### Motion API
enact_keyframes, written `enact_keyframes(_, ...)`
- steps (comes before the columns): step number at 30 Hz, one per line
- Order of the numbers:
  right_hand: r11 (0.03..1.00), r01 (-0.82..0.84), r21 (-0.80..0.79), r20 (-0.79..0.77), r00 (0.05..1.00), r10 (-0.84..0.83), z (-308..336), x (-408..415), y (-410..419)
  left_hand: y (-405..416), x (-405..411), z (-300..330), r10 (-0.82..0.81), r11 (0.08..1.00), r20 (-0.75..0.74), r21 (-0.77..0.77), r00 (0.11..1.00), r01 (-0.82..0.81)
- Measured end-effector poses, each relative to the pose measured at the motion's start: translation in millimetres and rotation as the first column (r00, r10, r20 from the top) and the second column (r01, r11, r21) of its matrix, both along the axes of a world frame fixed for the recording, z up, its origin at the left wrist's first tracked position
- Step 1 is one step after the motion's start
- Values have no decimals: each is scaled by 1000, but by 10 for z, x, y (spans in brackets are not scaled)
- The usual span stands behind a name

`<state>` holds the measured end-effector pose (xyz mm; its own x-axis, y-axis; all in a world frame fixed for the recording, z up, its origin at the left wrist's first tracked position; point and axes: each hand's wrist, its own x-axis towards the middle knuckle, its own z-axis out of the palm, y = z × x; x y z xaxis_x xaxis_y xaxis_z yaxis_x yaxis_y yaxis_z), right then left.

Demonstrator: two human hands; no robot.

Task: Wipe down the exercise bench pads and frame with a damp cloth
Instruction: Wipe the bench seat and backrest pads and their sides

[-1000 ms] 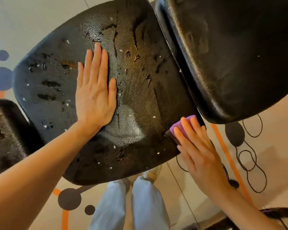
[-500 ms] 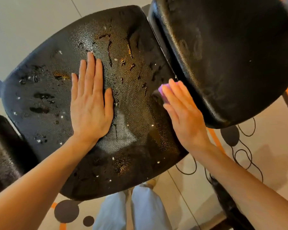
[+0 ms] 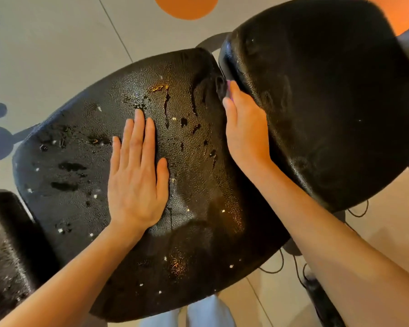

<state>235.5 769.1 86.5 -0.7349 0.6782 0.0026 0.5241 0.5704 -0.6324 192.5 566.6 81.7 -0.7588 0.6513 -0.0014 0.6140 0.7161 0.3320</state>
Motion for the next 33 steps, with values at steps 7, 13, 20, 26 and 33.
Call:
enact_keyframes(7,997,-28,-77,95,995,36,105,781,-156,-1,-17,-6,-3,1000,6,9,1000,3)
enact_keyframes(13,999,-50,-20,-35,998,49,-9,22,8,-1,-12,1,-4,1000,10,9,1000,4)
enact_keyframes(20,962,-263,71,86,963,256,67,610,-369,-16,-22,-3,-12,999,20,35,1000,11)
enact_keyframes(26,955,-278,101,22,961,277,6,140,-246,-23,-22,10,-25,999,14,33,1000,24)
enact_keyframes(33,933,-356,57,37,934,355,56,319,-304,-38,-27,-3,-31,999,17,22,999,31)
